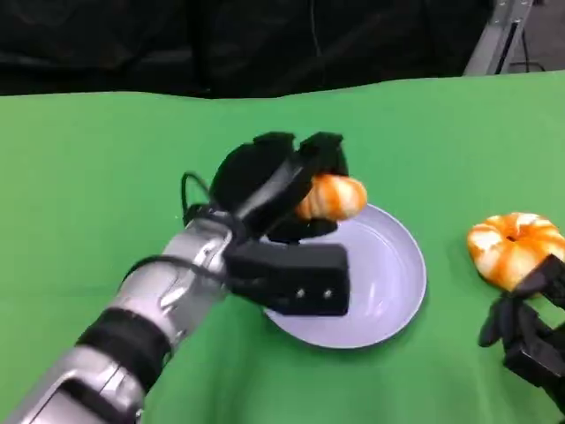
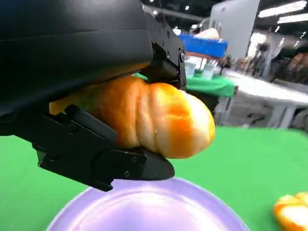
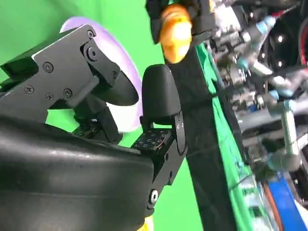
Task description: Grasp the bread from the table and place it into the plate.
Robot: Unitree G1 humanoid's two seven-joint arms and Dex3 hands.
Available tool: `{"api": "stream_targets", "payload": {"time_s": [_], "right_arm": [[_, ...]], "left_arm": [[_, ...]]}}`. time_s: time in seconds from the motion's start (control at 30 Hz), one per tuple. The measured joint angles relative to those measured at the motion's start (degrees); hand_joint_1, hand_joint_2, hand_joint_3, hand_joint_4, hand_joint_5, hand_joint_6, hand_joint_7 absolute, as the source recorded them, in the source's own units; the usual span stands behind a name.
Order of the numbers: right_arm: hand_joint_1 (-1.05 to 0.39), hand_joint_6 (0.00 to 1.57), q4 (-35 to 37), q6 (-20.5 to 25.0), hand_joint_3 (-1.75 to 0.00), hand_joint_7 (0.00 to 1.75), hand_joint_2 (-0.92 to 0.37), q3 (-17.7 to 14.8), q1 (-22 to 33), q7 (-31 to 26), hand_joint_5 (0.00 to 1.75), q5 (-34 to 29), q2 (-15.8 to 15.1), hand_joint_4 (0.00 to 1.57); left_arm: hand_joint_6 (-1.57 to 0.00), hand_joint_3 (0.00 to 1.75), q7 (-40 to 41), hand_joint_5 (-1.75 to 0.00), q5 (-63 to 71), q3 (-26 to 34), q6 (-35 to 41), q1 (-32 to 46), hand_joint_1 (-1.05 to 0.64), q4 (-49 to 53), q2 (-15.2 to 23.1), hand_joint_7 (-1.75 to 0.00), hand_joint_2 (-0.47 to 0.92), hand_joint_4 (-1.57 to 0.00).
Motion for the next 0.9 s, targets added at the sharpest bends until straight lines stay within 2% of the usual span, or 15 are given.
{"api": "stream_targets", "payload": {"time_s": [0.1,0.13,0.2,0.23,0.3,0.47,0.53,0.63,0.7,0.8,0.87,0.9], "right_arm": [[-0.08,0.75,-0.1,0.0,-1.30,1.59,-0.48,0.3,-0.1,0.0,1.75,0.0,0.3,0.86],[-0.08,0.76,-0.1,0.0,-1.30,1.59,-0.48,0.4,-0.2,0.0,1.75,0.0,0.4,0.86],[-0.08,0.76,-0.2,0.0,-1.30,1.58,-0.48,0.3,-0.2,0.0,1.75,-0.1,0.4,0.86],[-0.08,0.76,-0.2,0.0,-1.30,1.58,-0.48,0.3,-0.2,-0.1,1.75,-0.2,0.4,0.86],[-0.08,0.76,-0.4,0.0,-1.30,1.59,-0.49,0.3,-0.1,-0.4,1.75,-0.5,0.4,0.86],[-0.08,0.76,-0.6,0.0,-1.29,1.59,-0.49,0.4,-0.1,-0.7,1.75,-0.5,0.4,0.86],[-0.08,0.76,-0.6,0.0,-1.29,1.59,-0.49,0.4,-0.1,-0.7,1.75,-0.5,0.4,0.86],[-0.08,0.75,-0.6,0.0,-1.29,1.59,-0.49,0.4,-0.1,-0.7,1.75,-0.5,0.4,0.86],[-0.08,0.75,-0.6,0.0,-1.29,1.59,-0.49,0.4,-0.1,-0.7,1.75,-0.5,0.4,0.86],[-0.08,0.75,-0.6,-0.1,-1.29,1.59,-0.49,0.4,-0.1,-0.6,1.75,-0.5,0.4,0.86],[-0.08,0.75,-0.7,-0.1,-1.29,1.59,-0.49,0.5,-0.1,-0.7,1.75,-0.5,0.4,0.86],[-0.08,0.75,-0.8,-0.1,-1.29,1.59,-0.49,0.5,0.0,-0.7,1.75,-0.5,0.4,0.86]], "left_arm": [[-0.97,0.09,0.5,-1.75,1.1,-1.8,-0.2,-0.2,-0.14,4.1,-2.9,-0.60,0.92,-0.74],[-0.93,0.14,0.7,-1.75,1.3,-1.9,-0.5,-0.2,-0.13,4.9,-3.4,-0.77,0.92,-0.75],[-0.89,0.16,1.9,-1.75,1.5,-2.0,-0.7,-0.3,-0.12,5.9,-3.6,-0.89,0.92,-0.75],[-0.80,0.17,2.6,-1.75,1.7,-2.0,-0.8,-0.4,-0.12,6.5,-3.6,-1.14,0.92,-0.76],[-0.74,0.18,3.7,-1.75,1.8,-2.1,-1.5,-0.8,-0.12,7.5,-3.6,-1.30,0.92,-0.76],[-0.72,0.18,4.2,-1.75,1.8,-2.1,-2.4,-1.5,-0.11,8.7,-3.5,-1.28,0.92,-0.73],[-0.79,0.17,4.2,-1.75,1.8,-2.1,-2.5,-1.7,-0.12,9.2,-3.5,-1.07,0.92,-0.71],[-0.63,0.20,4.2,-1.75,1.9,-2.1,-2.4,-1.8,-0.11,9.5,-3.6,-1.51,0.92,-0.71],[-0.57,0.22,4.2,-1.75,1.8,-2.1,-2.4,-1.8,-0.12,9.7,-3.6,-1.69,0.92,-0.71],[-0.55,0.23,4.2,-1.75,1.7,-2.1,-2.5,-1.8,-0.12,10.0,-3.6,-1.73,0.92,-0.72],[-0.60,0.23,4.2,-1.75,1.7,-2.1,-2.5,-1.8,-0.13,10.1,-3.6,-1.58,0.92,-0.72],[-0.61,0.23,4.2,-1.75,1.6,-2.1,-2.5,-1.8,-0.13,10.2,-3.6,-1.55,0.92,-0.71]]}}
